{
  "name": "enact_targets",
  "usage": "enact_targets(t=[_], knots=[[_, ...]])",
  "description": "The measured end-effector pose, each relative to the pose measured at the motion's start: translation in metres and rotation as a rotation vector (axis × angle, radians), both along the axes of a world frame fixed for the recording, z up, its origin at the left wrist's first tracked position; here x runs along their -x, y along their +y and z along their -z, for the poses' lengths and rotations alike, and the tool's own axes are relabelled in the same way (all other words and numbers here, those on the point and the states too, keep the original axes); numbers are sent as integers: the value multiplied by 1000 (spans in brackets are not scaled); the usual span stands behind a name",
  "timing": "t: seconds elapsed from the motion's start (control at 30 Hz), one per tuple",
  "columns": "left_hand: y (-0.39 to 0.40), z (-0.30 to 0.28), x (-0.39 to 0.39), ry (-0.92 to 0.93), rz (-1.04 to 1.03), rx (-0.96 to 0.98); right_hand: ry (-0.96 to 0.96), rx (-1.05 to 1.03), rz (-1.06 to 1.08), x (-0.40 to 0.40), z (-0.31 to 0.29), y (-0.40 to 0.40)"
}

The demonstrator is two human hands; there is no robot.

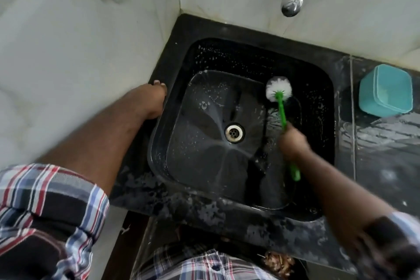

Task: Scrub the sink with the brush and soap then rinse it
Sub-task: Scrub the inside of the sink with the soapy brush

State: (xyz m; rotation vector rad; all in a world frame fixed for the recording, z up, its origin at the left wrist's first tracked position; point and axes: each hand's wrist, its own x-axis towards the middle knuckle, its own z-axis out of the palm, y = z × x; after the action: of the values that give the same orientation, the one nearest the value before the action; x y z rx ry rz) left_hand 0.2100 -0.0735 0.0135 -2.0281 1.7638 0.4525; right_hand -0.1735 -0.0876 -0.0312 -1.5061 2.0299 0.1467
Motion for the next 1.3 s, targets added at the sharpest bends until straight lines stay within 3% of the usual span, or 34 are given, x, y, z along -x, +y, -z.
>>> enact_targets(t=[0.13, 0.2, 0.27, 0.4, 0.47, 0.53, 0.6, 0.67, 0.73, 0.8, 0.93, 1.0, 1.07, 1.13, 1.23, 1.3], knots=[[2, -1, 0, 14, 12, 19, -76, -127, -450, -101, 16, 48], [3, -2, 2, 15, 26, 33, -45, -200, -622, -94, 12, 70], [3, -2, 3, 12, 35, 39, 122, -235, -579, -44, 4, 63], [3, -4, 4, -3, 36, 44, 230, -125, -91, 3, 5, 10], [2, -6, 5, -8, 34, 29, 113, -102, -160, -49, 15, 12], [2, -8, 5, -6, 35, 24, 7, -159, -400, -97, 20, 44], [2, -7, 4, -11, 39, 38, 6, -202, -585, -94, 15, 71], [2, -6, 5, -16, 50, 38, 148, -232, -526, -45, 9, 62], [2, -4, 4, -18, 53, 39, 223, -186, -259, -4, 9, 31], [1, -4, 4, -23, 53, 40, 209, -102, -96, -14, 15, 9], [2, -3, 3, -15, 58, 43, -60, -212, -474, -111, 24, 61], [0, -1, 1, -21, 62, 36, -44, -273, -660, -97, 16, 86], [-1, 2, 0, -18, 51, 19, 139, -279, -647, -53, 10, 61], [-1, 2, 0, -10, 41, 7, 241, -205, -450, -27, 12, 12], [-1, 1, 1, -13, 40, 6, 91, -78, -255, -68, 17, -26], [-1, 1, 1, -7, 39, 6, -40, -105, -371, -113, 25, -2]])
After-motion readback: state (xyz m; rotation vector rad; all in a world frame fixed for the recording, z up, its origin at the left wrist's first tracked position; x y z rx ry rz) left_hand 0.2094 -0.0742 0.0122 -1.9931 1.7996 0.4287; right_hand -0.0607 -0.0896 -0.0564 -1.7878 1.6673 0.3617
